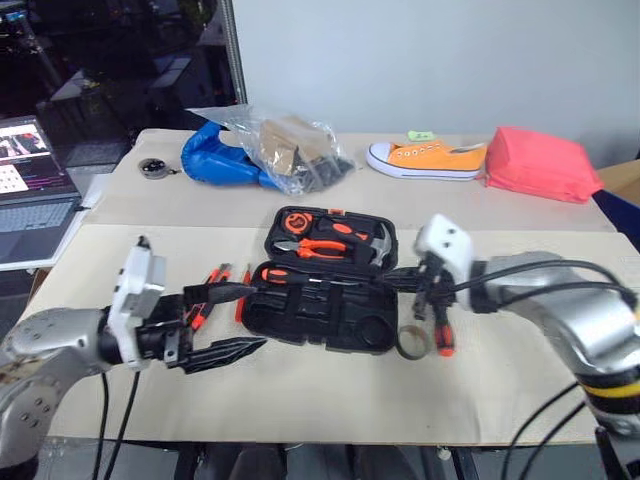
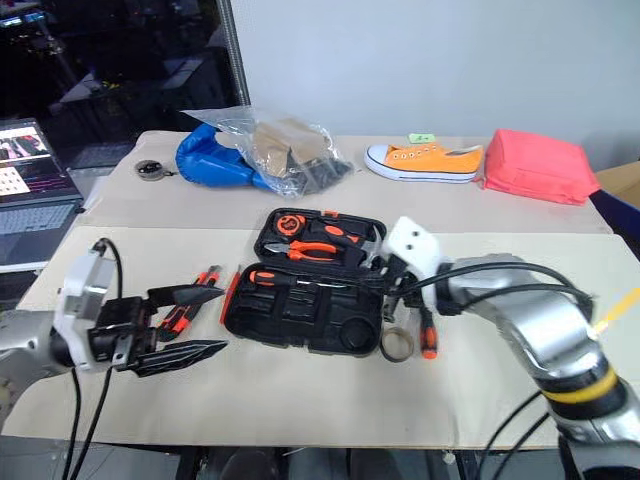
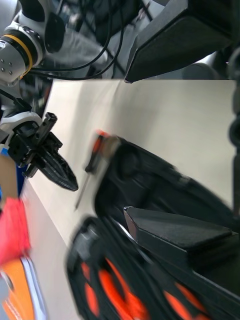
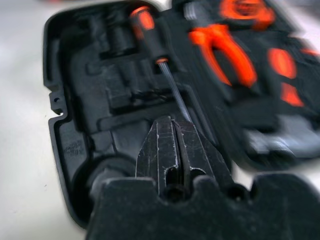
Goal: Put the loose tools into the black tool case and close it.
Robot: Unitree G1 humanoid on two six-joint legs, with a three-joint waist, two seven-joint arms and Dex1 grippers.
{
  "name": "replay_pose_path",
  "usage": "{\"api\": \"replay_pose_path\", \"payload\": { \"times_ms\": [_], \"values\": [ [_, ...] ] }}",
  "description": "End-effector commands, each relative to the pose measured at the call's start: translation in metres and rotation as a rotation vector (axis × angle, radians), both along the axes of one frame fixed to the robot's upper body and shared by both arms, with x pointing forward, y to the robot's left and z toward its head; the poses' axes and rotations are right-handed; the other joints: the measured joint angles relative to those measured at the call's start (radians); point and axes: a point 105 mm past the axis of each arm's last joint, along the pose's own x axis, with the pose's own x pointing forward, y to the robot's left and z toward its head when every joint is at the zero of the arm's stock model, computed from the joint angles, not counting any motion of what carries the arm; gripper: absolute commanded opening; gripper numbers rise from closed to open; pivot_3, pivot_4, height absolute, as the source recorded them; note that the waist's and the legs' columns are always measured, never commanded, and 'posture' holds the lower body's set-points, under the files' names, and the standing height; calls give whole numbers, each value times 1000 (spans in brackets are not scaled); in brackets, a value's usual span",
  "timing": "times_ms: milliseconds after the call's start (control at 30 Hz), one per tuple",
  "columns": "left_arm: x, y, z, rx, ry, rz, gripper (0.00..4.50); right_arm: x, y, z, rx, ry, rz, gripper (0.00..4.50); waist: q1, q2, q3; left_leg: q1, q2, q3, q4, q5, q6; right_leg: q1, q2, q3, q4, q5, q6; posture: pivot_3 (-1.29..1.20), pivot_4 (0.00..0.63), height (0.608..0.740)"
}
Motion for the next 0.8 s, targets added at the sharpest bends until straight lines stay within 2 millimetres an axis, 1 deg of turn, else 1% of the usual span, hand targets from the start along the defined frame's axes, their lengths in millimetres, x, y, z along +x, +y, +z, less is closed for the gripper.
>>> {"api": "replay_pose_path", "payload": {
  "times_ms": [33, 67, 133, 167, 300, 333, 367, 433, 500, 567, 600, 667, 800],
  "values": [
    [-6, 5, 9, 27, -77, 40, 4225, 20, -11, 22, 57, -37, -91, 41, 8, 0, 0, -1, -1, 0, 0, 0, 0, -1, -2, -1, 0, 0, 0, 0, 150, 740],
    [-9, 3, 8, 26, -81, 48, 4225, 20, -20, 27, 67, -44, -120, 41, 10, 0, 0, -3, -2, -1, 0, 0, 0, -3, -4, -1, 0, 0, 0, 0, 150, 740],
    [-14, 0, 7, 25, -81, 47, 4225, 15, -37, 31, 86, -36, -177, 605, 21, 0, 0, -8, -4, -4, -1, 0, 0, -6, -6, -1, -1, 0, 2, 0, 150, 740],
    [-16, -2, 6, 23, -80, 44, 4225, 12, -45, 33, 99, -27, -218, 766, 25, 0, 0, -8, -4, -4, -1, -1, 0, -7, -7, -1, -1, 0, 2, 0, 150, 740],
    [-21, -13, 12, -3, -76, -8, 4225, -1, -88, 27, 73, 15, -463, 2212, 35, 0, 0, -8, -4, -6, -5, -2, 0, -7, -7, -2, -2, 0, 1, 0, 150, 740],
    [-21, -16, 15, -10, -77, -26, 4225, -4, -99, 24, 68, 35, -536, 2483, 34, 0, 0, -8, -4, -7, -5, -2, 0, -7, -7, -2, -2, -1, 1, 0, 150, 740],
    [-21, -19, 17, -13, -79, -42, 4225, -9, -107, 20, 53, 58, -590, 2885, 33, 0, 0, -8, -3, -6, -5, -2, 0, -7, -6, -1, -1, -1, 1, 0, 150, 740],
    [-19, -27, 22, -21, -94, -87, 4225, -20, -124, 9, 36, 122, -727, 3507, 27, 1, 0, -5, -3, -6, -4, -2, -1, -6, -4, 0, 1, 0, -1, 0, 150, 740],
    [-17, -34, 26, -24, -99, -135, 4225, -30, -129, -1, 32, 182, -798, 3507, 25, 1, 0, -4, -2, -6, -3, 0, -1, -3, -1, -1, 1, 0, -1, 0, 150, 740],
    [-16, -39, 27, -26, -99, -166, 4225, -35, -126, -9, 34, 226, -828, 3507, 16, 1, 0, -1, -2, -4, -2, 0, -1, -1, 1, 0, 1, -1, 1, 0, 150, 740],
    [-15, -41, 28, -25, -100, -175, 4225, -36, -124, -12, 37, 241, -835, 3507, 8, 1, 0, 1, -2, -3, -1, 0, -1, 1, 2, 0, 1, -3, 4, 0, 150, 740],
    [-12, -44, 29, -25, -106, -187, 4225, -36, -119, -22, 48, 277, -843, 3507, 0, 1, 0, 2, -2, -2, -1, 0, 0, 2, 2, 0, 1, -3, 5, 0, 150, 740],
    [-10, -47, 31, -22, -113, -201, 4225, -33, -116, -41, 57, 319, -890, 3507, -2, 1, 0, 2, -1, 1, -1, 1, 0, 1, 3, 0, 1, -3, 5, 0, 150, 740]
  ]
}}
